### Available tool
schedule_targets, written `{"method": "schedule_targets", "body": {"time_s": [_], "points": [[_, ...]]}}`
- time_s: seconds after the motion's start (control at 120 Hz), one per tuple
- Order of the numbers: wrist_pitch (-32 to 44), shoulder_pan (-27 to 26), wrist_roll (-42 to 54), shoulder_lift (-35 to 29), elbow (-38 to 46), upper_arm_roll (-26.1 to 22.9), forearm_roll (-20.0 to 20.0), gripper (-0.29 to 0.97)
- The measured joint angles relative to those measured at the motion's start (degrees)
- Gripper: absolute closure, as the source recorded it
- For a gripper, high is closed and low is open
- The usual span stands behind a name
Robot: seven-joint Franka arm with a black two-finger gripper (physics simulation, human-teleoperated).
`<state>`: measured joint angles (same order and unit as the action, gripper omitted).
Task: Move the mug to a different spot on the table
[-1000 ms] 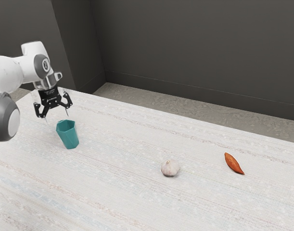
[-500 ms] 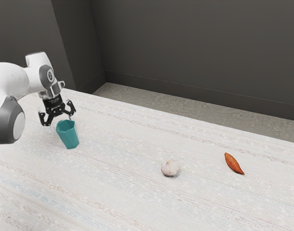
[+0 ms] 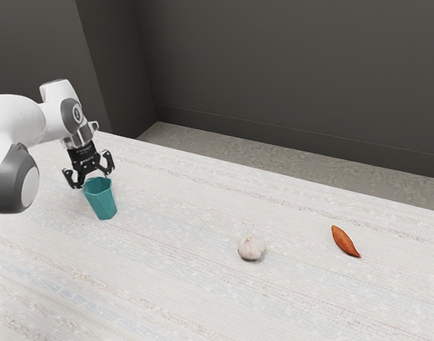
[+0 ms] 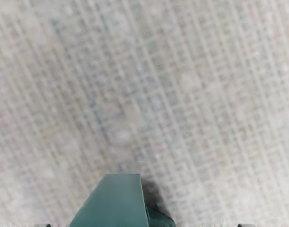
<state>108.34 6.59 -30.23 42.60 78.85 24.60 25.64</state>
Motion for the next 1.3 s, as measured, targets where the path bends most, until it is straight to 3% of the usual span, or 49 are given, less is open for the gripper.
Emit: {"method": "schedule_targets", "body": {"time_s": [0.708,1.3], "points": [[-2.9,0.2,-0.1,-1.3,0.0,0.0,0.3,0.53],[-8.3,-2.6,-0.1,-6.5,4.2,-2.6,7.8,0.56]]}}
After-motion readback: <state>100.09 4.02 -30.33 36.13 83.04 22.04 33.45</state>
